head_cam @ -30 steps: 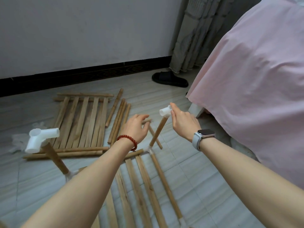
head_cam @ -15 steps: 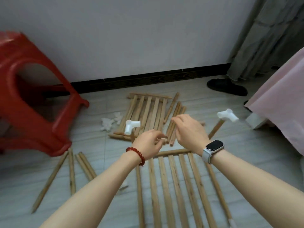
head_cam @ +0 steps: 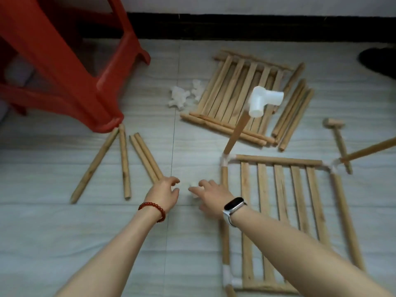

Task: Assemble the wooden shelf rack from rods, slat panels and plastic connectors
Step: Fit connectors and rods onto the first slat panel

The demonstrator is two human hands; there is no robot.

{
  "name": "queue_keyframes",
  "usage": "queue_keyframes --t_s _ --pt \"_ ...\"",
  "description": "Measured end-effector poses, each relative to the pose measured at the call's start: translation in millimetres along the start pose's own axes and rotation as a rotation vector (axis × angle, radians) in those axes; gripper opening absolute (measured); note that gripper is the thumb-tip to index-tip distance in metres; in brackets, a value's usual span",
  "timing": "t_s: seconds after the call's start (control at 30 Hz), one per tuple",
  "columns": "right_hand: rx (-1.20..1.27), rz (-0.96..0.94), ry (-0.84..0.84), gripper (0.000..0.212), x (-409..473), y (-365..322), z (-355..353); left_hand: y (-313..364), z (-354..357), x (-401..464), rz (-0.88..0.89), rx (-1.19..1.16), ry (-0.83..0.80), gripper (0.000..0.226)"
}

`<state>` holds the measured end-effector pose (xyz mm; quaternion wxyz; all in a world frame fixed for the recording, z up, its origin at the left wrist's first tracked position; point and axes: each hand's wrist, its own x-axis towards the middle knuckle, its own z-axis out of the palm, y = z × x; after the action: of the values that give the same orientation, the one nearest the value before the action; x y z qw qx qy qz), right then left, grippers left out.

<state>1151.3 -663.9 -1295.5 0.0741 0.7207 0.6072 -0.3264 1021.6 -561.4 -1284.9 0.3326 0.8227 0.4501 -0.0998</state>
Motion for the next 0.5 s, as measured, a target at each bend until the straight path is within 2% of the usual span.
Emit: queue_keyframes --t_s 0.1,0.2,0.4,0.5 --pt "-0.023 0.044 0.077 0.037 19.3 -4.7 25.4 -18.8 23.1 0.3 0.007 -0.05 0.052 0.03" --pt "0.048 0.032 0.117 0.034 17.2 -4.2 29.2 -24.4 29.2 -5.3 0.031 -0.081 0.093 0.029" --pt "0.472 0.145 0.162 0.026 -31.9 4.6 -4.4 -4.1 13.4 -26.6 0.104 -0.125 0.091 0.027" --pt "0.59 0.157 0.243 0.027 -70.5 6.8 -25.3 17.0 0.8 -49.3 0.172 -0.135 0.1 0.028"
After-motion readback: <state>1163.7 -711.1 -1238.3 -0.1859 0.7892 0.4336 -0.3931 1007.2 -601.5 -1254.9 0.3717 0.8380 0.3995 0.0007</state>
